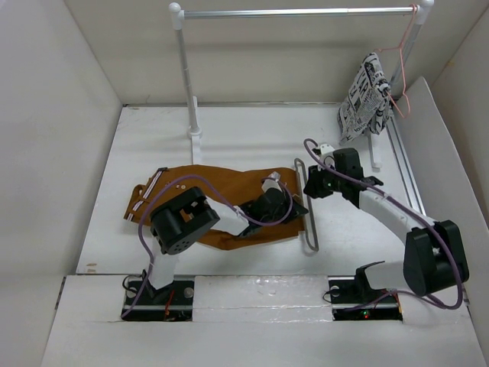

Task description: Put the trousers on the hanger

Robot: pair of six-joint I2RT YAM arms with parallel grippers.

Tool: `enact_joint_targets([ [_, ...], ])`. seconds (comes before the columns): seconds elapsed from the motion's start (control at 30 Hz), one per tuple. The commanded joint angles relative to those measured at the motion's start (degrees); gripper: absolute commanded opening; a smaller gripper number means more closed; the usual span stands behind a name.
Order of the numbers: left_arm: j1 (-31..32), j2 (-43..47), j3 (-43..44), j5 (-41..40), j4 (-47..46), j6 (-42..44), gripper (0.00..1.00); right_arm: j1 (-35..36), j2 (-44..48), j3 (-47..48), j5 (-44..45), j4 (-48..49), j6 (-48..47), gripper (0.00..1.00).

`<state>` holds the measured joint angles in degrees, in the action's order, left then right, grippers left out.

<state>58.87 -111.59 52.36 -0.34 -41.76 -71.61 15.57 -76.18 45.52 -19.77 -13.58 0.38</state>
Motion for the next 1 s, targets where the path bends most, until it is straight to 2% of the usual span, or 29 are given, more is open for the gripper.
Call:
enact_joint_targets([
  [0.0, 0.0, 4.1, -2.7, -2.8, -1.7, 0.3, 0.00, -0.4, -0.5, -2.8, -0.2, 4.6, -0.5, 0.35],
  [0.1, 0.0, 5.9, -3.4, -4.4, 2.0, 2.2, 0.00, -0.9, -1.7, -4.1, -1.1, 8.0, 1.5, 0.35],
  [0.17, 0.0, 6.0, -3.9, -4.0, 2.6, 2.6, 0.00, -0.9, -3.3, -3.7, -0.7, 9.4, 1.7, 0.30],
  [0.23, 0.0, 5.3, -4.4, -3.3, 1.3, 2.3, 0.00, -0.1, -6.2, -2.9, -0.7, 10.8, 2.1, 0.31],
  [0.4, 0.0, 2.7, -2.1, -0.8, 1.8, 3.6, 0.00, 0.9, -12.1, -1.5, -0.8, 14.7, 4.4, 0.40],
  [0.67, -0.5, -0.1, -0.5, 0.0, 1.9, 2.7, 0.00, 1.6, -14.2, -2.5, -0.6, 16.3, 5.7, 0.45],
  [0.73, -0.5, -0.9, 0.0, 0.1, 2.8, 2.4, 0.00, 2.1, -13.8, -2.5, -0.7, 16.0, 5.7, 0.42],
  [0.8, -0.5, -1.3, 0.1, 0.1, 3.5, 2.2, 0.00, 2.8, -13.0, -2.3, 0.2, 14.7, 5.7, 0.34],
  [0.97, -0.5, -1.4, -0.2, 0.1, 4.8, 1.6, 0.00, 4.6, -8.3, -2.6, 5.6, 11.1, 5.7, 0.34],
])
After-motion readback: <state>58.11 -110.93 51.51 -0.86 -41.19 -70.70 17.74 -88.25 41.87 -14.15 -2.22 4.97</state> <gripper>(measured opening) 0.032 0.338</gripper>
